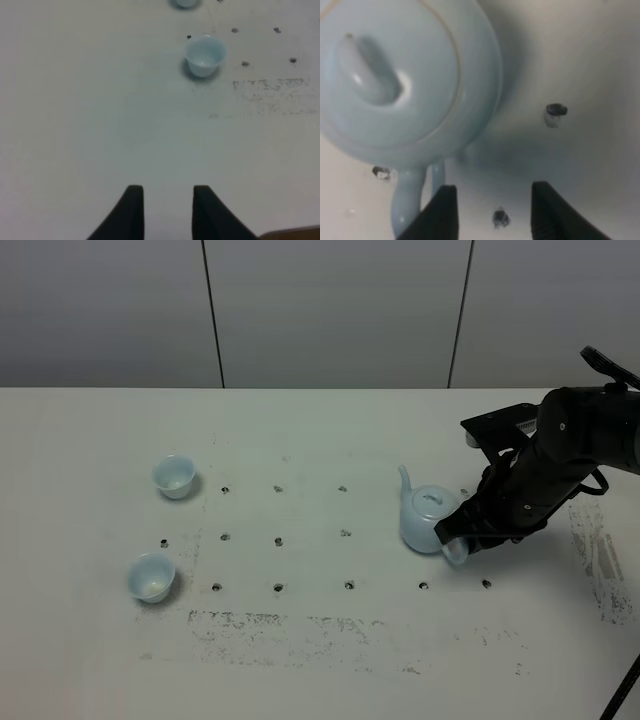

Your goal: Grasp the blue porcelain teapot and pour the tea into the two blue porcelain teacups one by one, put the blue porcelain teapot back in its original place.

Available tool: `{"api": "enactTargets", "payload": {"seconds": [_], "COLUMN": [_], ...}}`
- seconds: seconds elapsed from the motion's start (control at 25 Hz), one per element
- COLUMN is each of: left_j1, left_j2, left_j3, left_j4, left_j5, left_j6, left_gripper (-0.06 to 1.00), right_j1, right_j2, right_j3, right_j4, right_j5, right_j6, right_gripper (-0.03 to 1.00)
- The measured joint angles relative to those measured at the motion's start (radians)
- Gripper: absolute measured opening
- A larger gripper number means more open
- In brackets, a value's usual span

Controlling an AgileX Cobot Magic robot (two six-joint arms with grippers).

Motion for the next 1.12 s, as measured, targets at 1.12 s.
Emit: {"api": "enactTargets", "payload": {"seconds": [1.12], "left_j1": [0.000], "left_j2": [0.000], "left_j3": [0.000], "left_j4": [0.000], "left_j5": [0.000], "left_j6": [0.000], "left_gripper": [0.30], "right_j1": [0.131], "right_j2": [-0.136], "right_j3": [0.015], "right_j4": [-0.111], "right_j5": [0.008], "right_j6": [0.150], "right_gripper": [0.54]}}
